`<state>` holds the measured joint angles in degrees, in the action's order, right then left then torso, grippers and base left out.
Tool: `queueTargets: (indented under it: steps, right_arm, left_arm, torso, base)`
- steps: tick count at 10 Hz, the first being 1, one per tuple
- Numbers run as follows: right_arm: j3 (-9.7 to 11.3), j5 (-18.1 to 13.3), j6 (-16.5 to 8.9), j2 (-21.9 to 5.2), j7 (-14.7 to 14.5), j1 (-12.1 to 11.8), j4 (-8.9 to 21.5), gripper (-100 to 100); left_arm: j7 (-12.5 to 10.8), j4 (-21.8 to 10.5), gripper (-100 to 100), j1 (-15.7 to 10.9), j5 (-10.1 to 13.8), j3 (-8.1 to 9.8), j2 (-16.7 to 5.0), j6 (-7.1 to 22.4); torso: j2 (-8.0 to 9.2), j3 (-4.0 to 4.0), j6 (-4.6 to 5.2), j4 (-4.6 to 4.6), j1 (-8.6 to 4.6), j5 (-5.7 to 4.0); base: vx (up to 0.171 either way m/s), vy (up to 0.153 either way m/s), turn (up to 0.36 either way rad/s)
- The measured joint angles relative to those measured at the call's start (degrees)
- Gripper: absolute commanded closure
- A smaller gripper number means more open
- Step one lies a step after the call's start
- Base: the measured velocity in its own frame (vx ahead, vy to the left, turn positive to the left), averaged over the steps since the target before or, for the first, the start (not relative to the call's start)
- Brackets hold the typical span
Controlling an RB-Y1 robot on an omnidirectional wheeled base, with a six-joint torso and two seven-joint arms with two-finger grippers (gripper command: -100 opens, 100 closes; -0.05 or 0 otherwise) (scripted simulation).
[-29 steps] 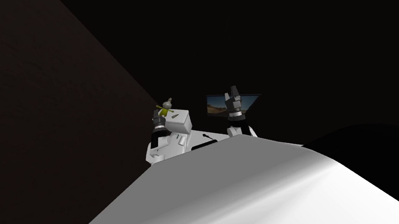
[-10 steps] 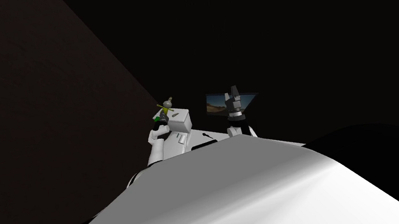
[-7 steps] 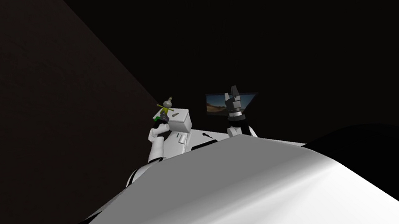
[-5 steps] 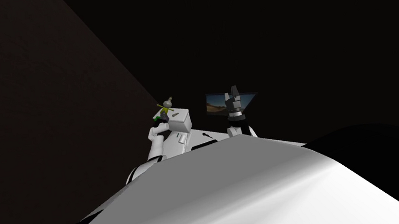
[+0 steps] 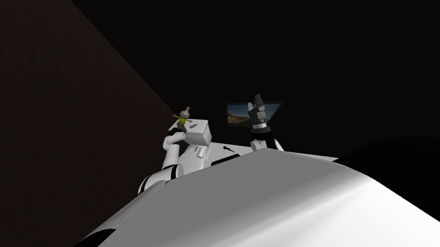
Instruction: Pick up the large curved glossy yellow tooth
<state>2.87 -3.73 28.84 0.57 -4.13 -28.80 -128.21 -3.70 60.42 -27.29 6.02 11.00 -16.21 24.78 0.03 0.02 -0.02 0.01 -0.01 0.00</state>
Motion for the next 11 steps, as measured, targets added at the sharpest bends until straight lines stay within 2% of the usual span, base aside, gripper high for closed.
queueTargets:
  steps: [6,8,11]
  right_arm:
    - [0.0,0.0,0.0,0.0,0.0,0.0,0.0,0]
    - [0.0,0.0,0.0,0.0,0.0,0.0,0.0,0]
    - [0.0,0.0,0.0,0.0,0.0,0.0,0.0,0]
  left_arm:
    - [-1.2,-8.9,-100,-7.9,0.3,1.32,-1.8,8.0]
    - [-1.4,-12.0,-100,-9.9,0.4,1.56,-2.1,9.4]
    - [-2.1,-16.6,-100,-14.1,0.4,2.31,-2.8,13.2]
  torso:
    - [0.0,0.0,-0.01,0.0,0.0,0.0]
    - [-0.01,-0.01,-0.01,-0.01,0.0,0.01]
    - [-0.01,-0.01,-0.01,0.0,0.0,0.0]
  base:
    - [-0.009,0.002,-0.003]
    - [-0.003,0.001,-0.002]
    - [-0.003,0.001,-0.002]
